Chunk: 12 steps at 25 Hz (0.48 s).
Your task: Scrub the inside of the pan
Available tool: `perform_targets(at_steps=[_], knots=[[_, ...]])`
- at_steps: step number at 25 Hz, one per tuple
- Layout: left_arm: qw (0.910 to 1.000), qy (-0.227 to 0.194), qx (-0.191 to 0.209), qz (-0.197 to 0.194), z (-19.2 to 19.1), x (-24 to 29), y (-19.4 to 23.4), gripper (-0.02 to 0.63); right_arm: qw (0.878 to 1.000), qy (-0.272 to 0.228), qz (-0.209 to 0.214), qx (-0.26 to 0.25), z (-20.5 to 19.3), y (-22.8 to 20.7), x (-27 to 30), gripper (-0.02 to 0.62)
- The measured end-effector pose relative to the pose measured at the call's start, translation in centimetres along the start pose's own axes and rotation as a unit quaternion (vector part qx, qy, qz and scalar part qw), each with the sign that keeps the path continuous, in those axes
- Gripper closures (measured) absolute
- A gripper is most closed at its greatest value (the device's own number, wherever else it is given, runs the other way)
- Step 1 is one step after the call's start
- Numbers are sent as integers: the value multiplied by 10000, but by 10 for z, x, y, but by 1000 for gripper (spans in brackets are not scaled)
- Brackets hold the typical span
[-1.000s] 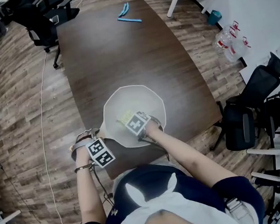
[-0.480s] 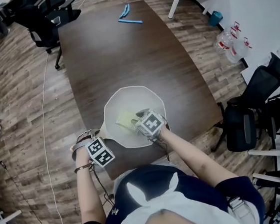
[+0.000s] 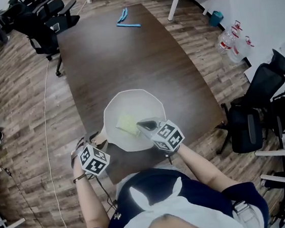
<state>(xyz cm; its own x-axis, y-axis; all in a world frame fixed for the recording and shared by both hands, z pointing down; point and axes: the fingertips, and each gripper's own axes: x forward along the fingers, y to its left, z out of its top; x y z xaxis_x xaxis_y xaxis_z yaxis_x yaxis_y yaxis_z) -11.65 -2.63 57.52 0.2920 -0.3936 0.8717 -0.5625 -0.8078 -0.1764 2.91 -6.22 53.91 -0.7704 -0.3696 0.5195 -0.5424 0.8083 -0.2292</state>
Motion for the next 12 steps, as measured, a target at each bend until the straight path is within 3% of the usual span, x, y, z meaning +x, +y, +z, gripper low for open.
perform_targets(at_steps=[3,7,11,12], knots=[[9993,-332,-169,-53,21,-6,-13,402,9988,-359,331,5,9,24,-11,595],[9955,-820,-451,-179,49,-12,-38,412,9956,-547,483,-590,16,56,-22,596],[9870,-1439,-723,-19,75,-25,-57,602,9926,-684,570,-826,22,82,-35,597],[9842,-1576,-808,-23,80,-29,-64,601,9923,-723,570,-833,22,86,-38,597]])
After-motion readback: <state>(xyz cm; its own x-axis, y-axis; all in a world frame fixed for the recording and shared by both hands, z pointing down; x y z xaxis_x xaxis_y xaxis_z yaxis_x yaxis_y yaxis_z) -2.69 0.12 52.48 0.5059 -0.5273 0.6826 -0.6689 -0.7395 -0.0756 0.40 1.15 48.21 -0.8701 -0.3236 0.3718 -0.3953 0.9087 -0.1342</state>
